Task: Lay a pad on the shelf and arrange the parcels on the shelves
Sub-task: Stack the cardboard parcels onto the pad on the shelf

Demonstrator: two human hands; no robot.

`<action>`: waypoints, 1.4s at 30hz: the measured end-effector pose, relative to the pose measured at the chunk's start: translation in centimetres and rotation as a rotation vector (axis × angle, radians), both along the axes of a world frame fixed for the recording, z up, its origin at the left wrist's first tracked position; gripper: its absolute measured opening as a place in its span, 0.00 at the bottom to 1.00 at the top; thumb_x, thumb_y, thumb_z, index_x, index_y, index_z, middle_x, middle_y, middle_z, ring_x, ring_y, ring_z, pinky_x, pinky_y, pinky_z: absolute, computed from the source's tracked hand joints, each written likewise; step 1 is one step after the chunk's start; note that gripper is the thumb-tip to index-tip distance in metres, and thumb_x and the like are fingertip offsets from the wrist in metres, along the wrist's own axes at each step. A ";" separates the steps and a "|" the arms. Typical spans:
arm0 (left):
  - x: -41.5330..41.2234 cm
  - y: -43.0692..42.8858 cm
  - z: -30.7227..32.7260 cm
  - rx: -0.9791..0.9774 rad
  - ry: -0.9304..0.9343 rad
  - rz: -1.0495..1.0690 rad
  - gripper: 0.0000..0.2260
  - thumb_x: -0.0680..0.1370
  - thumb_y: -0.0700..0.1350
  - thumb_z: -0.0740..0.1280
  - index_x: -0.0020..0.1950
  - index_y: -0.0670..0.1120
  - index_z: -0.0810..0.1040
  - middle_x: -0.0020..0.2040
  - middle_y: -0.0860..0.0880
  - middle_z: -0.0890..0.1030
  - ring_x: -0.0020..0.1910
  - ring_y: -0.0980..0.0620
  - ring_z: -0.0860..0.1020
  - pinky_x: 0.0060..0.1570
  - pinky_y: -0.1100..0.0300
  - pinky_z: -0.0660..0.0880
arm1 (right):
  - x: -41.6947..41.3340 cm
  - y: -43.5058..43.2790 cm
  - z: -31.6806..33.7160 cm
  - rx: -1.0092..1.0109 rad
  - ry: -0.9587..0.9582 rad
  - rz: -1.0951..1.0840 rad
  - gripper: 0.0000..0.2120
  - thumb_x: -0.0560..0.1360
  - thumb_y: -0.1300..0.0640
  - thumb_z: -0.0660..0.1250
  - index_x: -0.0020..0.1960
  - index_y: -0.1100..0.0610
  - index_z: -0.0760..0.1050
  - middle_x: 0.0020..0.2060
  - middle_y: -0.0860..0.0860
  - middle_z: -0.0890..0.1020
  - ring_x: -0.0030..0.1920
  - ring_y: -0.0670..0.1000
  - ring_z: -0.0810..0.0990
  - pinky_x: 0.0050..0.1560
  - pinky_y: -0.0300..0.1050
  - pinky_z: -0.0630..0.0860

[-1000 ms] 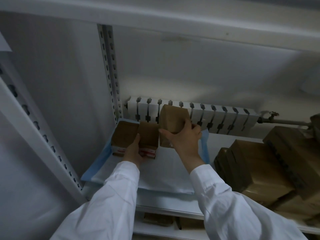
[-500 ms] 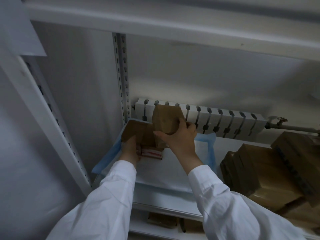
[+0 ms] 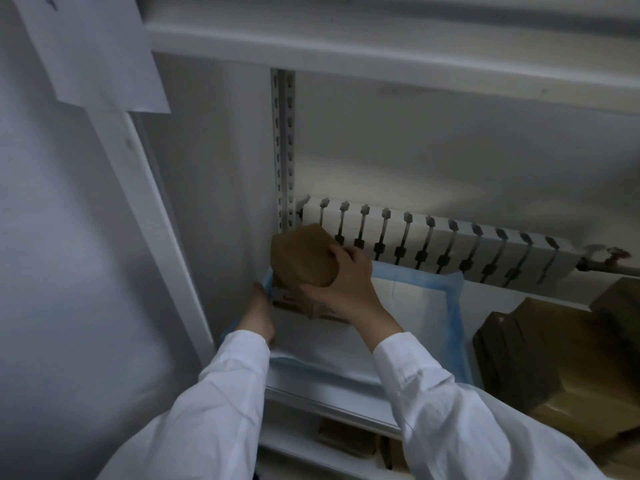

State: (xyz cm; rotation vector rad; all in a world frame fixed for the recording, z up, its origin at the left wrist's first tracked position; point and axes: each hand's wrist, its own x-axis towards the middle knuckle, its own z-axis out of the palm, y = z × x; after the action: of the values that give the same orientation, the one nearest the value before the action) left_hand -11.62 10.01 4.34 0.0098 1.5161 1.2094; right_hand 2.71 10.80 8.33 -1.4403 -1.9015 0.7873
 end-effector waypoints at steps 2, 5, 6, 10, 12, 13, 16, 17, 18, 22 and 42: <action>-0.1 -0.5 1.1 0.055 0.012 -0.002 0.34 0.76 0.68 0.50 0.76 0.49 0.56 0.74 0.44 0.64 0.70 0.41 0.64 0.68 0.44 0.60 | 0.0 0.0 -0.2 -0.006 -0.044 0.071 0.44 0.62 0.42 0.74 0.72 0.47 0.57 0.68 0.48 0.57 0.69 0.55 0.55 0.69 0.52 0.59; -1.0 -0.1 1.5 0.250 0.026 0.028 0.37 0.72 0.73 0.50 0.72 0.50 0.66 0.67 0.46 0.73 0.63 0.44 0.73 0.64 0.48 0.67 | 0.1 0.0 -0.3 0.035 -0.150 0.222 0.43 0.62 0.44 0.74 0.72 0.46 0.59 0.70 0.49 0.57 0.70 0.53 0.53 0.70 0.51 0.54; -1.1 -0.1 1.8 0.300 0.021 0.016 0.37 0.72 0.72 0.52 0.71 0.48 0.68 0.66 0.46 0.75 0.61 0.44 0.75 0.65 0.49 0.68 | 0.2 0.0 -0.3 0.045 -0.172 0.260 0.42 0.63 0.46 0.75 0.72 0.46 0.60 0.71 0.49 0.57 0.71 0.53 0.53 0.70 0.51 0.53; -2.0 -0.2 2.1 0.242 0.140 -0.122 0.24 0.75 0.61 0.62 0.60 0.43 0.74 0.56 0.45 0.77 0.49 0.45 0.77 0.56 0.58 0.71 | 0.7 0.3 0.0 0.021 -0.199 0.360 0.38 0.65 0.52 0.75 0.70 0.44 0.62 0.72 0.49 0.56 0.72 0.53 0.51 0.71 0.54 0.52; -2.2 -0.9 2.0 0.149 0.223 -0.186 0.24 0.74 0.59 0.66 0.63 0.44 0.73 0.54 0.45 0.77 0.49 0.45 0.77 0.48 0.59 0.70 | 0.9 0.4 0.1 -0.008 -0.221 0.396 0.38 0.65 0.53 0.75 0.70 0.43 0.62 0.72 0.48 0.56 0.72 0.53 0.51 0.71 0.55 0.54; -2.6 -0.8 1.5 0.134 0.229 -0.207 0.26 0.72 0.58 0.68 0.63 0.43 0.72 0.54 0.45 0.78 0.50 0.44 0.77 0.47 0.59 0.72 | 1.0 0.4 0.2 -0.020 -0.225 0.411 0.38 0.64 0.54 0.75 0.70 0.43 0.62 0.72 0.48 0.55 0.72 0.53 0.51 0.70 0.55 0.55; -3.0 -1.2 1.7 0.170 0.178 -0.210 0.31 0.68 0.57 0.73 0.64 0.40 0.73 0.57 0.40 0.80 0.54 0.41 0.79 0.58 0.49 0.75 | 1.0 0.2 0.3 -0.043 -0.215 0.445 0.38 0.64 0.54 0.76 0.69 0.42 0.62 0.72 0.47 0.56 0.72 0.54 0.52 0.70 0.56 0.56; -3.0 -1.2 1.7 0.171 0.182 -0.210 0.32 0.66 0.58 0.74 0.64 0.41 0.74 0.57 0.40 0.80 0.55 0.41 0.79 0.60 0.47 0.74 | 1.0 0.2 0.4 -0.051 -0.210 0.450 0.38 0.64 0.54 0.76 0.69 0.41 0.63 0.72 0.47 0.56 0.72 0.54 0.53 0.70 0.56 0.56; -3.1 -1.3 1.7 0.169 0.205 -0.209 0.33 0.65 0.59 0.74 0.63 0.42 0.75 0.57 0.41 0.80 0.55 0.41 0.79 0.61 0.47 0.74 | 1.0 0.1 0.4 -0.058 -0.206 0.452 0.38 0.64 0.54 0.76 0.69 0.41 0.63 0.72 0.47 0.56 0.72 0.54 0.53 0.70 0.56 0.56; -3.3 -1.2 0.9 0.125 0.252 -0.216 0.31 0.66 0.58 0.74 0.62 0.41 0.75 0.56 0.40 0.80 0.53 0.41 0.79 0.60 0.46 0.74 | 1.2 0.0 0.3 -0.084 -0.225 0.465 0.37 0.65 0.53 0.76 0.69 0.41 0.64 0.73 0.47 0.57 0.72 0.55 0.53 0.71 0.57 0.55; -2.2 -1.0 -2.4 0.082 0.562 -0.379 0.25 0.77 0.55 0.64 0.62 0.35 0.74 0.60 0.37 0.78 0.58 0.39 0.76 0.59 0.53 0.72 | 0.7 0.0 -5.2 -0.186 -0.481 0.417 0.41 0.69 0.52 0.72 0.75 0.44 0.53 0.77 0.50 0.46 0.76 0.55 0.43 0.73 0.59 0.47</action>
State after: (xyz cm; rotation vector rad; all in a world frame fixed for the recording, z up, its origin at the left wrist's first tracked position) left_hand -13.78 8.98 1.99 0.7125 1.8343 0.9994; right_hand 3.40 10.80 3.12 -1.4554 -2.6125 0.8793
